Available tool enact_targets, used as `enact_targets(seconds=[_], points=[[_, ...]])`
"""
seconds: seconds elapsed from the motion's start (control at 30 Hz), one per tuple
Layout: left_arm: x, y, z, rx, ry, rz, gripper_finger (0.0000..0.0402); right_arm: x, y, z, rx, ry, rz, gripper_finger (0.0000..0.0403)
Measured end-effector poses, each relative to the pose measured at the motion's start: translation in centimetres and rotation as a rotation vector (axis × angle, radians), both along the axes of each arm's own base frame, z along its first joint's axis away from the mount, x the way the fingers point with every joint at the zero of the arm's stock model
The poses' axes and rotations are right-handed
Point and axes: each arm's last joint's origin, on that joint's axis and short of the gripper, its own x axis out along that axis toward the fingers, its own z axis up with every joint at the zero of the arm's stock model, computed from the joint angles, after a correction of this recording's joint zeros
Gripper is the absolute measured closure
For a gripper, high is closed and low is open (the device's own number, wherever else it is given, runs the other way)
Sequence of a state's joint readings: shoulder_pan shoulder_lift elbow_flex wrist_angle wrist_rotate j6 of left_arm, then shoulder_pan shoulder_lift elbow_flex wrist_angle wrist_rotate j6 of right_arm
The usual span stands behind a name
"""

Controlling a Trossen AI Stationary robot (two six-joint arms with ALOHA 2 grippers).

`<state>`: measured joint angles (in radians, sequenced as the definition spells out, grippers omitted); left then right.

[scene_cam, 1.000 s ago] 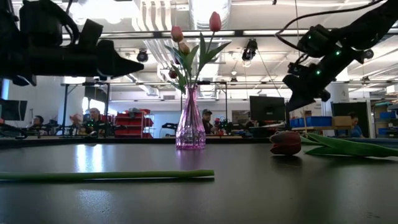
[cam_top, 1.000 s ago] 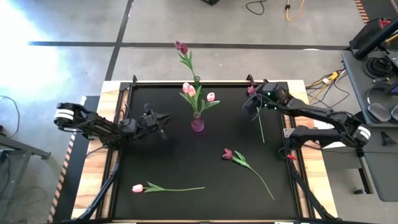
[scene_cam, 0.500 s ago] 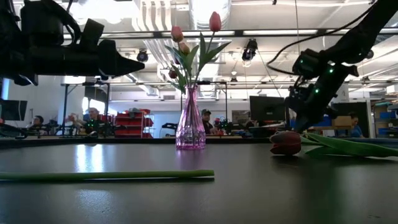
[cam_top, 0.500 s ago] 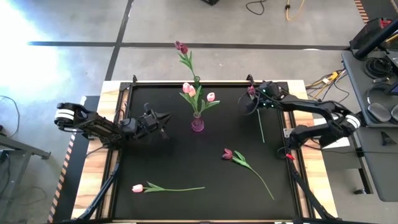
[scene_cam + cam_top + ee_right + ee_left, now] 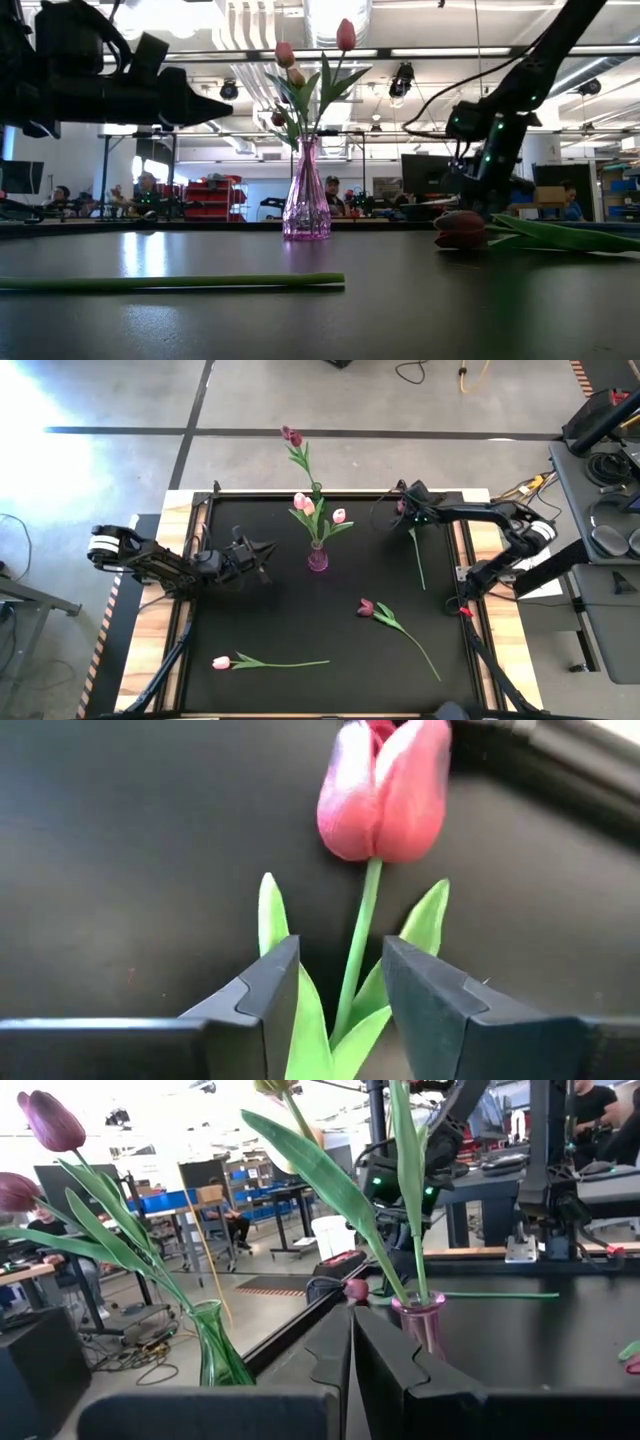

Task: Sort flowers into vase by color
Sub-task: Put the red flower into the green vase

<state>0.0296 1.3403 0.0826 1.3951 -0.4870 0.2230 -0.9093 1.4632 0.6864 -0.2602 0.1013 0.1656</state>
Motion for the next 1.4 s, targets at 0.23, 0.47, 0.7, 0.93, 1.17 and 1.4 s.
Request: enact_targets(seconds=[0.23,0.47,0.7,0.93,1.17,1.4], points=[[0.0,0.0,-0.2,-0.019,0.014,-0.003,0.0400,1.1,-1.6,-0.6,0.038,0.033,-0.008,0.0289],[0.0,0.0,-0.3,-0.021,0.019,-0.003,0.0400,1.3,-2.1,0.0,0.013,0.035,0.026,0.0352],[0.0,0.0,-0.3,-0.021,0.019,-0.003,0.0400,1.4,-1.2,3.1,-0.066,-0.045,0.079,0.0388],[0.0,0.0,-0.3,-0.024,0.018,-0.003,0.0400,3.2,1.1,7.7,-0.265,-0.203,0.198,0.0389],[0.0,0.0,-0.3,-0.024,0.018,-0.003,0.0400,4.7,4.1,12.4,-0.490,-0.417,0.342,0.0390],[0.0,0.0,-0.3,-0.024,0.018,-0.003,0.0400,5.9,5.9,15.6,-0.659,-0.638,0.462,0.0390]])
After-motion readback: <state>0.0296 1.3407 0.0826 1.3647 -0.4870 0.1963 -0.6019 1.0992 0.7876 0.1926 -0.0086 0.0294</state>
